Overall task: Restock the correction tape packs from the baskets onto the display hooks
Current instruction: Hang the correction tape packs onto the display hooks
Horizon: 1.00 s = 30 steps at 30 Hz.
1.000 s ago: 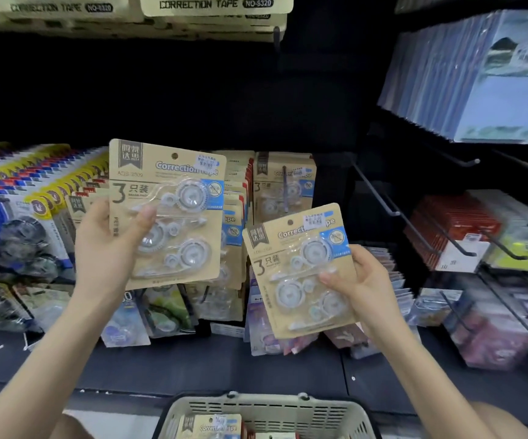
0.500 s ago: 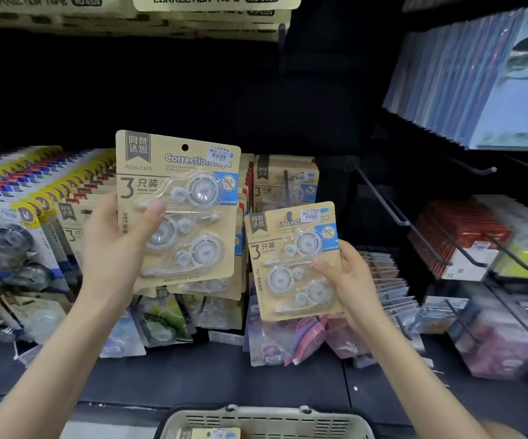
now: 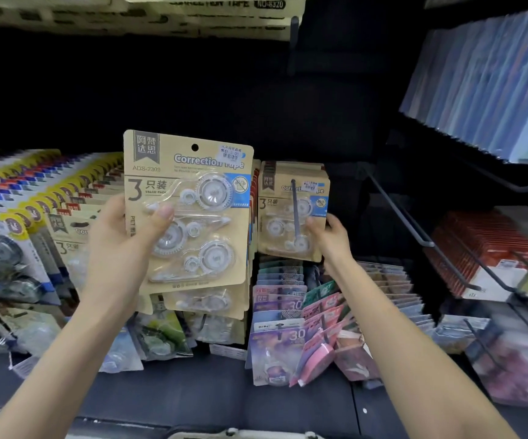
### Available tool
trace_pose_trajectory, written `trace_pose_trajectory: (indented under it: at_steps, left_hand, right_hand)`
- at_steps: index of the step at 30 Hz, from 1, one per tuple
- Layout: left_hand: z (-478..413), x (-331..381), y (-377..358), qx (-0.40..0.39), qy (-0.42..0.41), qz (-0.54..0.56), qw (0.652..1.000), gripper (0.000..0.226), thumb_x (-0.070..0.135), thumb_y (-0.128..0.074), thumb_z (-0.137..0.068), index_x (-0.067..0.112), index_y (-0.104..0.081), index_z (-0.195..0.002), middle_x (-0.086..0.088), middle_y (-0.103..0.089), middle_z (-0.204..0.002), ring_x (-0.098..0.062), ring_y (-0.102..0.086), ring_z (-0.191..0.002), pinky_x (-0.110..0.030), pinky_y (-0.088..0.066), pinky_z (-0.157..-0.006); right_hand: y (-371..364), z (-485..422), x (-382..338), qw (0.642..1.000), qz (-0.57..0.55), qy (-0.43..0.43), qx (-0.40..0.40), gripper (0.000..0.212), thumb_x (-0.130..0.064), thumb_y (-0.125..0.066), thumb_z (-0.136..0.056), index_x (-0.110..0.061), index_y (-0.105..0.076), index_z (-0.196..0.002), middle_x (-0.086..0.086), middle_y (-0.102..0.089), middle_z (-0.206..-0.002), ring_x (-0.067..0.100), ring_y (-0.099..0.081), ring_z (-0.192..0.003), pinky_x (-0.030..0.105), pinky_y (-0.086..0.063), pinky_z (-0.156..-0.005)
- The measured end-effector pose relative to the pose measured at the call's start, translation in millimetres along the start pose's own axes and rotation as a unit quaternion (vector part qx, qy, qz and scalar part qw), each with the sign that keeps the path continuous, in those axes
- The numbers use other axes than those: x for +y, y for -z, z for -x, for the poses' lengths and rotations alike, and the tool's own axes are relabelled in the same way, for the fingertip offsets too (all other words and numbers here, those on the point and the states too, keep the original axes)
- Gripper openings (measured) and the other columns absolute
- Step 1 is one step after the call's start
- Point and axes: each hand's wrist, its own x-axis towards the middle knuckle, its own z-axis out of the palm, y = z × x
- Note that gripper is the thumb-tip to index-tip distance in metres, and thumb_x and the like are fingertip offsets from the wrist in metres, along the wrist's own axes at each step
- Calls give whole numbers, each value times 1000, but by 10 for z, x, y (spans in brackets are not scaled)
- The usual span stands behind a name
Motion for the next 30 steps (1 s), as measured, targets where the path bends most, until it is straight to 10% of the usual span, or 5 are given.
trace_pose_trajectory:
  at_steps: [4,8,15,22,30]
  left_hand:
    - [10,-63,51,-10,-10,-1,1000,35,39,-74,-85,15,-64,-109,-1,-72,-111,-21,-66,-109,-43,-50,-98]
    - [106,-50,66,-29,-8,24,999,49,53,-73,-73,23,-65,-112,4,-71,-115,-17,-64,-114,-39,-49,-98]
    - [548,27,-215,-113,26,82,990,50,71,-78,-58,44,-70,-99,7,-73,-110,-11,-69,-101,-26,-57,-82]
    - [547,-264,-118,-125,-173,-316,925,47,57,-46,-91,18,-66,-109,5,-65,-110,-18,-59,-103,-30,-41,-92]
    - [177,-470,-118,-100,-229,-501,828,68,62,-39,-90,22,-47,-144,-24,-41,-149,-44,-34,-139,-57,-28,-112]
  right_hand:
    - [154,153,48,973,219,34,70,59,-36,-66,-92,-16,-42,-141,6,-56,-130,23,-56,-117,39,-47,-97]
    - [232,811,-241,973,131,160,99,30,-28,-61,-96,-19,-52,-124,-9,-61,-107,1,-59,-98,26,-47,-88]
    - [74,1818,-803,969,-11,200,-143,39,-30,-68,-88,-31,-51,-123,-3,-69,-116,8,-66,-107,25,-54,-90]
    - [356,1785,-538,985,-36,142,-96,43,-24,-71,-86,-21,-59,-127,5,-69,-120,26,-66,-113,60,-50,-95]
    - [445,1721,-478,984,45,162,-55,42,-29,-70,-85,-28,-59,-126,-8,-70,-117,9,-65,-111,42,-51,-99]
